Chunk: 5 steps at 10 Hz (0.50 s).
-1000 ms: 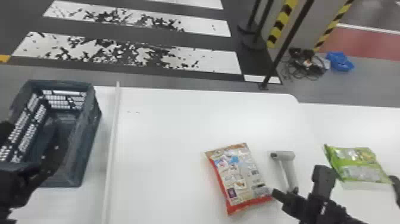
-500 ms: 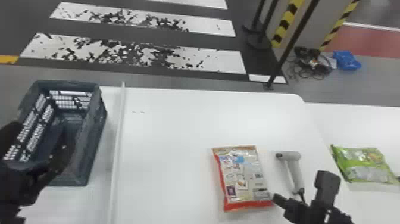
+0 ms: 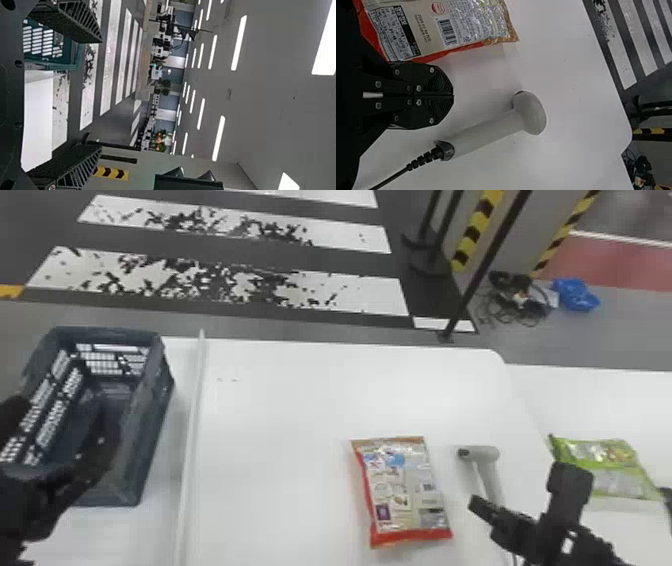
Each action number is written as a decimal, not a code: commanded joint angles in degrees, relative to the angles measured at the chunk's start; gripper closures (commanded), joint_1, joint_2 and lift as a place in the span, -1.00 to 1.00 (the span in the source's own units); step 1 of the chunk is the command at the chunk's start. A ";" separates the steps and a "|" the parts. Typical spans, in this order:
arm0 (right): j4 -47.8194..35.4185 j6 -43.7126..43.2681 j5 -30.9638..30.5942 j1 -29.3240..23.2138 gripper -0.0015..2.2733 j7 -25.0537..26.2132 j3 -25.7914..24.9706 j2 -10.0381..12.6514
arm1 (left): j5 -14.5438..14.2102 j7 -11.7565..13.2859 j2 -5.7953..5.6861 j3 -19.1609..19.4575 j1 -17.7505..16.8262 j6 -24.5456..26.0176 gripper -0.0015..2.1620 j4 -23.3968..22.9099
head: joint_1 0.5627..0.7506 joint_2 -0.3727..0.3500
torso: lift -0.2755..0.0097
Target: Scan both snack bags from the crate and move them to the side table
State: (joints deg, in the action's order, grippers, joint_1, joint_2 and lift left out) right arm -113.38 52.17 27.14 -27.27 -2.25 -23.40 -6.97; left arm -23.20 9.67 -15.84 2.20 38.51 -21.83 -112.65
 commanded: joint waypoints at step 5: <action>2.11 -4.92 -6.49 1.78 -0.98 -6.45 -1.82 -3.14 | 0.26 0.00 0.11 -0.01 0.25 0.00 -0.97 -0.47 | 0.41 -0.56 | 0.73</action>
State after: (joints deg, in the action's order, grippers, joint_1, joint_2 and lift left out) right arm -113.35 48.45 21.78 -26.55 -8.82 -25.46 -9.72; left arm -22.99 9.67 -15.75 2.20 38.76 -21.83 -113.09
